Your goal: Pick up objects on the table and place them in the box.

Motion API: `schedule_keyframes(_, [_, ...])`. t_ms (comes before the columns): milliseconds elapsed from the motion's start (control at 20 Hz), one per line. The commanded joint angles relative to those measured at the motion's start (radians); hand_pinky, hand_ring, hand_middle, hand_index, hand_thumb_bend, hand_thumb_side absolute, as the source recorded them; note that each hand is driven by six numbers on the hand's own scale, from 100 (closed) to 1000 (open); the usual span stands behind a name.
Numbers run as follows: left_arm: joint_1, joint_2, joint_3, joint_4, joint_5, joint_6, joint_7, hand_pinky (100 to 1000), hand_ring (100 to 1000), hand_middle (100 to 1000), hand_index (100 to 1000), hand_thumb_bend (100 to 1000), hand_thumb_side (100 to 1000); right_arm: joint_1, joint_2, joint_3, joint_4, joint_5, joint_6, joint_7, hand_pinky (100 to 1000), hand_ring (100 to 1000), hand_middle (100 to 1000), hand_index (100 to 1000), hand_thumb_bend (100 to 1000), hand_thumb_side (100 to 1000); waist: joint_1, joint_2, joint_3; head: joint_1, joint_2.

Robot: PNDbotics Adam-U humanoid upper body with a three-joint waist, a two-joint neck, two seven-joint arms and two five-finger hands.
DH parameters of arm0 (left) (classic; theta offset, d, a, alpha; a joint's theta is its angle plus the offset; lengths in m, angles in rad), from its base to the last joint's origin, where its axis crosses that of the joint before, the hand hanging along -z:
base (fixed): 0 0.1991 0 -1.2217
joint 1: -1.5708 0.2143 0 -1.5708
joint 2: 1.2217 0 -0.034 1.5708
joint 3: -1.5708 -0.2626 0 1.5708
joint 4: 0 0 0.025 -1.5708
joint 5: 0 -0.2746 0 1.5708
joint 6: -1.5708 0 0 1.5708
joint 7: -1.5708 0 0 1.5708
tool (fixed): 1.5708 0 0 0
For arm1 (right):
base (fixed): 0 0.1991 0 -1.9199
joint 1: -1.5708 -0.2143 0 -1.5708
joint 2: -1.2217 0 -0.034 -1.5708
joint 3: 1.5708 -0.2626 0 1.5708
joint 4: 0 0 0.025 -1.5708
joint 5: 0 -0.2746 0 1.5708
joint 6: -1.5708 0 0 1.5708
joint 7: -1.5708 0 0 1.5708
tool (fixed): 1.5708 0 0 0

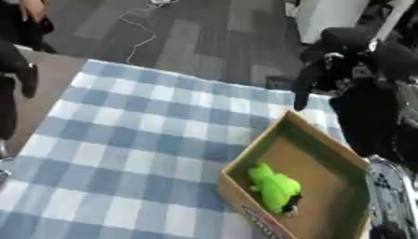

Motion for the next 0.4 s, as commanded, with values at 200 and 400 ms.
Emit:
schedule_keyframes(200, [-0.011,0.007,0.003,-0.017,-0.008,0.094,-0.061,100,483,518,663,135,867,-0.01,-0.021,-0.004,-0.013,-0.007,-0.008,-0.002,399,539,656,811,100,936,0.012,-0.015,-0.002,-0.05,0.049])
schedule_keyframes(400, [-0.008,0.003,0.0,-0.017,-0.025,0.134,-0.097,100,524,555,684,145,871,-0.019,-0.018,-0.008,-0.013,-0.014,-0.012,-0.012,400,537,649,792,100,932,0.013,-0.014,-0.009,-0.093,0.128])
